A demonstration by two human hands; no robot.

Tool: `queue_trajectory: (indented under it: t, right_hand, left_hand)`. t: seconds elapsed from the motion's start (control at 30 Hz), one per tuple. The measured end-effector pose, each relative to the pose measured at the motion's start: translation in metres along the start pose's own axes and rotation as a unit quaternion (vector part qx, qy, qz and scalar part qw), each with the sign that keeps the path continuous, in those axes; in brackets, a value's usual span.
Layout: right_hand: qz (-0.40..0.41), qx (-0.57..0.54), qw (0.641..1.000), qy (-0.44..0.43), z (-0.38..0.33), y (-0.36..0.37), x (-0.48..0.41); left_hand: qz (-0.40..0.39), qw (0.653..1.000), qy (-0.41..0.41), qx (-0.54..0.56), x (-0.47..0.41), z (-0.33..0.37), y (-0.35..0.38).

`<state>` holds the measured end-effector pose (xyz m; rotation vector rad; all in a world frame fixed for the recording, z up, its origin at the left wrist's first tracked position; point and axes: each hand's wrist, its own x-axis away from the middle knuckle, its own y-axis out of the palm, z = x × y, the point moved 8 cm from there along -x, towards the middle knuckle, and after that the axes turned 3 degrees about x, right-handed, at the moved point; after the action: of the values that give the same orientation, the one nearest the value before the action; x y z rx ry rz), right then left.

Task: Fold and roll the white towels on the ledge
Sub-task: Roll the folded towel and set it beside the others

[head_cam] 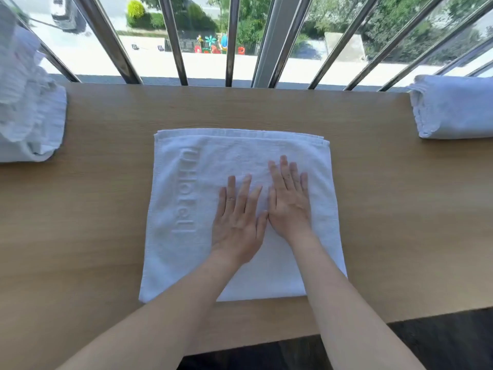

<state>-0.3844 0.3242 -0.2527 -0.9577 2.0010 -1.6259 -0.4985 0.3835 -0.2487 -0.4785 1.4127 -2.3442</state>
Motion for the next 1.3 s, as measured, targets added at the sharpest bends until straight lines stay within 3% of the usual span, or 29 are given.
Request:
queue_trajectory:
  t: [0.1,0.3,0.43,0.6,0.7,0.9,1.0,1.1,1.3]
  right_hand:
    - [-0.019,0.024,1.0,-0.001,0.019,0.0,-0.033]
    - [-0.014,0.02,0.997,0.072,0.085,-0.018,-0.082]
    - [-0.011,0.023,0.996,0.081,0.09,-0.022,-0.088]
    - [0.066,-0.083,0.994,0.034,0.042,-0.025,-0.02]
    - [0.046,-0.128,0.991,0.016,0.013,-0.006,0.048]
    - [0.009,-0.033,0.998,0.056,0.001,0.011,0.088]
    - [0.019,-0.033,0.999,0.031,-0.034,0.014,0.077]
    - [-0.009,-0.035,0.999,0.04,-0.08,0.034,0.075]
    - [0.04,0.028,0.998,0.049,-0.094,0.045,0.073]
  left_hand:
    - [-0.031,0.998,-0.004,-0.062,-0.009,0.0,0.012]
    - [-0.007,0.996,-0.015,-0.088,-0.012,-0.001,0.014]
    - [0.0,0.995,-0.013,-0.096,-0.012,0.0,0.014]
    - [0.0,0.995,-0.016,-0.1,-0.012,-0.002,0.016]
    - [-0.006,0.995,-0.015,-0.094,-0.011,-0.001,0.015]
    - [-0.005,1.0,-0.018,0.0,-0.003,-0.005,0.002]
    - [-0.018,0.998,-0.042,-0.05,0.018,-0.034,-0.007]
    - [-0.064,0.994,-0.012,-0.086,0.02,-0.06,-0.012]
    - [-0.016,0.996,-0.065,-0.054,-0.047,-0.133,-0.056]
